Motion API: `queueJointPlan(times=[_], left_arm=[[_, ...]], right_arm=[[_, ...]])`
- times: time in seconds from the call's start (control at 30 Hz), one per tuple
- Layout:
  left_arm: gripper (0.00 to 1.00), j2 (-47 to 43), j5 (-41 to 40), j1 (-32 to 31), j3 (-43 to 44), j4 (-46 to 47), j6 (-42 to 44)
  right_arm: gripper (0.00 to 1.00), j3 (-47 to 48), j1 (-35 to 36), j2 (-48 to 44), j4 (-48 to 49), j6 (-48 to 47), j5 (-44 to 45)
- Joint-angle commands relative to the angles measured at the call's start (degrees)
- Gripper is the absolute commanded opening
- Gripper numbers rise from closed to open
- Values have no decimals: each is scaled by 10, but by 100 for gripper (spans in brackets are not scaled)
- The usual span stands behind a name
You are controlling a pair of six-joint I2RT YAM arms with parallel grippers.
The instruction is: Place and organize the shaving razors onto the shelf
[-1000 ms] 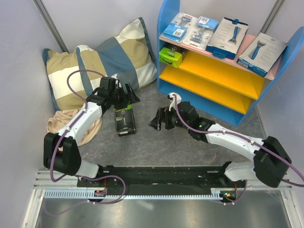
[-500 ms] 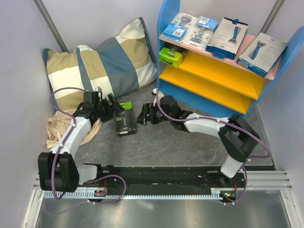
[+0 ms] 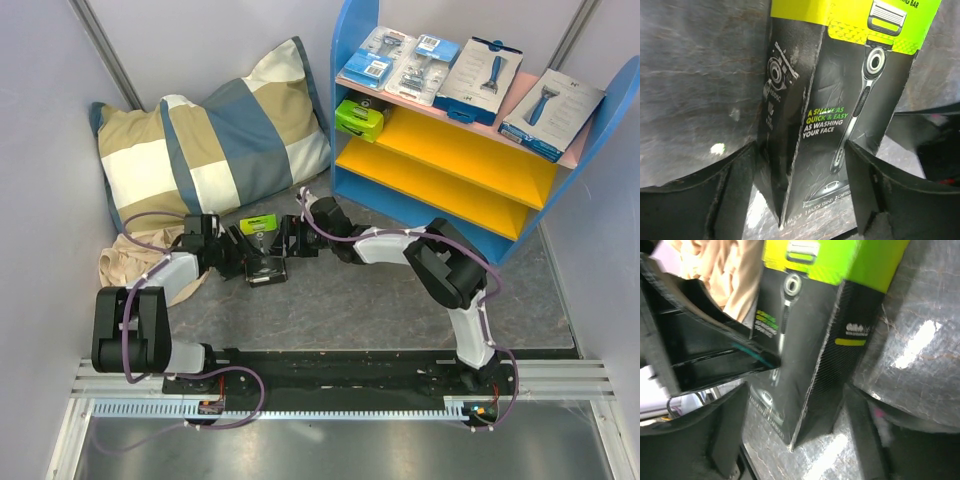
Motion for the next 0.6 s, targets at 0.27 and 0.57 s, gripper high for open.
queueJointPlan(times=[0.27,0.57], left_arm=[[56,8,87,-23,-69,126,-27],[51,-25,51,-161,-138,201,-86]], right_arm=[[60,-13,20,42,57,28,-32],[57,-115,52,-6,120,47,-57]])
